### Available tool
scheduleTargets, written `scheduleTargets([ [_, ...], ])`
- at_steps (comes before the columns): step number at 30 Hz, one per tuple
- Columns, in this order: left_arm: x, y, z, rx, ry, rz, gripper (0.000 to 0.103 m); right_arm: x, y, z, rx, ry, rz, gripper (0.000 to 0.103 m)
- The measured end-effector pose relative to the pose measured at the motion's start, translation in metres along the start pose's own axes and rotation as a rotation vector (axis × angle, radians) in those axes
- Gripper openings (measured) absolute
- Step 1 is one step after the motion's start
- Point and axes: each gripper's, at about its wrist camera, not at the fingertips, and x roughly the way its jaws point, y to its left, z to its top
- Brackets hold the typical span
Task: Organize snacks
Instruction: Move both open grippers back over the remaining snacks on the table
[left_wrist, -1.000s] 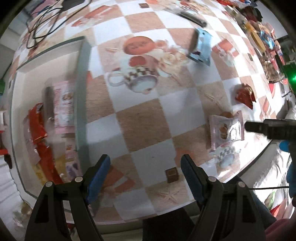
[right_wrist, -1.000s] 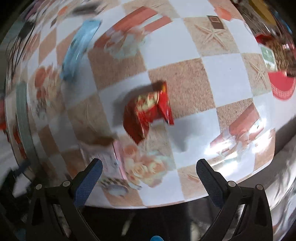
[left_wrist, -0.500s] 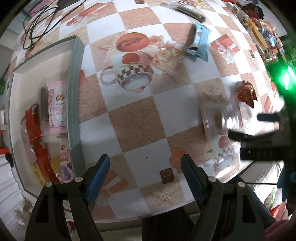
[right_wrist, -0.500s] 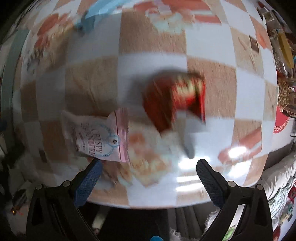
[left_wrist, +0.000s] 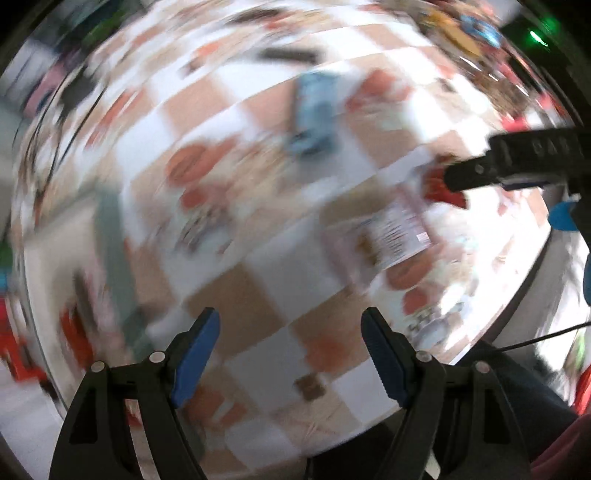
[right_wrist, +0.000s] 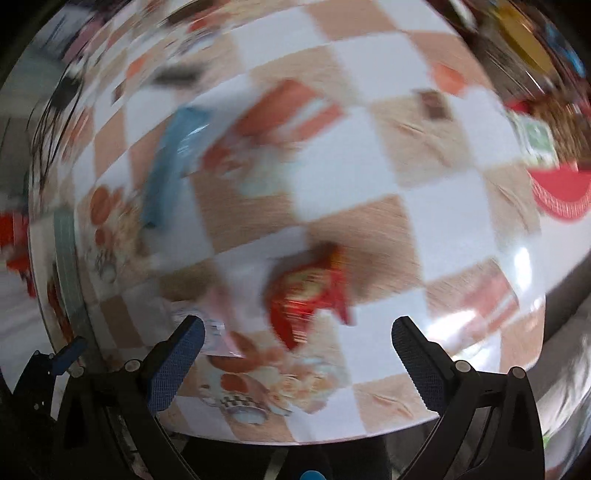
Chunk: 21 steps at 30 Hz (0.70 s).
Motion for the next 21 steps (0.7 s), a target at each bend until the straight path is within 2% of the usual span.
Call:
scheduleTargets([
  [2,0.000,-0.021,0.010,0.094,-0.032,0.010,0.082,-0.005,-0.015,-0.002,0.045,-0.010,0.042,0.102],
  [4,0.007,-0.044,0.019,0.192,-0.050,0.028,0.082,-0.010,-0.025,-0.002,0.057,-0.017,0.040,0.102],
  [8,0.027,-0.070,0.033,0.263,-0.027,0.046,0.082,-0.011,-0.053,-0.015,0.083,-0.007,0.038,0.102],
  [10,0.038,-0.073,0.043,0.216,-0.004,0.030,0.082,-0.006,-0.070,-0.015,0.099,0.006,0.038,0.102],
  [12,0.046,-0.060,0.050,0.104,0.020,0.024,0.082,-0.003,-0.078,-0.022,0.103,0.020,0.029,0.102],
  [14,0.057,-0.029,0.053,-0.088,0.079,-0.014,0.083,0.001,-0.080,-0.022,0.106,0.035,0.028,0.102],
  [15,0.057,-0.013,0.050,-0.175,0.076,-0.013,0.083,0.002,-0.080,-0.023,0.109,0.039,0.031,0.102],
  [16,0.057,0.000,0.048,-0.219,0.081,-0.021,0.083,0.004,-0.080,-0.023,0.113,0.044,0.035,0.102],
  [21,0.044,0.021,0.040,-0.197,0.073,-0.011,0.083,0.009,-0.082,-0.021,0.144,0.056,0.069,0.102],
])
